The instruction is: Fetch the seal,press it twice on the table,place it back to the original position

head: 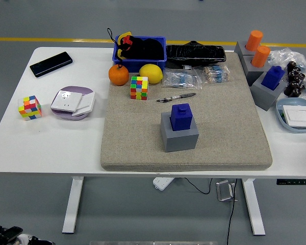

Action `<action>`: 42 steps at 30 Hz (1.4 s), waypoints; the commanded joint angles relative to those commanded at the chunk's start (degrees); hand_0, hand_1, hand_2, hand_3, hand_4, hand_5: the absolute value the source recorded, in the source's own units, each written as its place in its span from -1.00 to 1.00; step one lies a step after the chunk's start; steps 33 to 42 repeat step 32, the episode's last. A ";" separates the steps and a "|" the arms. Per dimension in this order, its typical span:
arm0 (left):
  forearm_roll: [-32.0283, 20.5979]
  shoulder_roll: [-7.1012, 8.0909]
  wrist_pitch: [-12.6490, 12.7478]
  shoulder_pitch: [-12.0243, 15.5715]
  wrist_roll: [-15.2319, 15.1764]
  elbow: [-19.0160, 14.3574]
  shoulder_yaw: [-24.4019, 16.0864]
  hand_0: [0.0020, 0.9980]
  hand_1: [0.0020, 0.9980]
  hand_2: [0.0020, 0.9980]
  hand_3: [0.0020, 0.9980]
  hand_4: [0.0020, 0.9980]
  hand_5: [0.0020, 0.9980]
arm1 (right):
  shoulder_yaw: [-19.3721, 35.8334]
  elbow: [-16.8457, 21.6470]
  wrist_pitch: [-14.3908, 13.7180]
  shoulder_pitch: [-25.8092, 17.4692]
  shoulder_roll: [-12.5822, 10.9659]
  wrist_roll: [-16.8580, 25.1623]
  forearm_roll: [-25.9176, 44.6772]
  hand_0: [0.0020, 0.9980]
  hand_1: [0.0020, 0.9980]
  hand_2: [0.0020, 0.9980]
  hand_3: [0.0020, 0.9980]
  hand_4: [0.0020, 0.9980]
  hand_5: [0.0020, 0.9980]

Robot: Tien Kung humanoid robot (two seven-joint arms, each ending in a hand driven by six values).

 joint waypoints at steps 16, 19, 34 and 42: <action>-0.26 -0.09 -0.10 -0.04 -0.12 0.00 0.24 0.43 0.38 0.36 0.50 0.35 -0.47 | 0.19 0.05 0.00 -0.01 0.01 -0.08 -0.02 0.74 0.61 0.58 0.53 0.80 -0.28; -0.34 -0.14 -0.16 -0.08 -0.12 -0.02 0.32 0.43 0.38 0.36 0.50 0.35 -0.47 | 0.32 0.05 -0.07 0.02 0.08 -0.05 -0.06 0.74 0.61 0.58 0.53 0.80 -0.28; 0.05 -0.06 -0.23 -0.06 -0.06 0.03 -0.02 0.43 0.38 0.36 0.50 0.35 -0.47 | 0.52 0.10 -0.10 -0.02 0.16 -0.01 -0.11 0.74 0.60 0.57 0.51 0.79 -0.29; 0.05 -0.06 -0.23 -0.06 -0.06 0.03 -0.02 0.43 0.38 0.36 0.50 0.35 -0.47 | 0.52 0.10 -0.10 -0.02 0.16 -0.01 -0.11 0.74 0.60 0.57 0.51 0.79 -0.29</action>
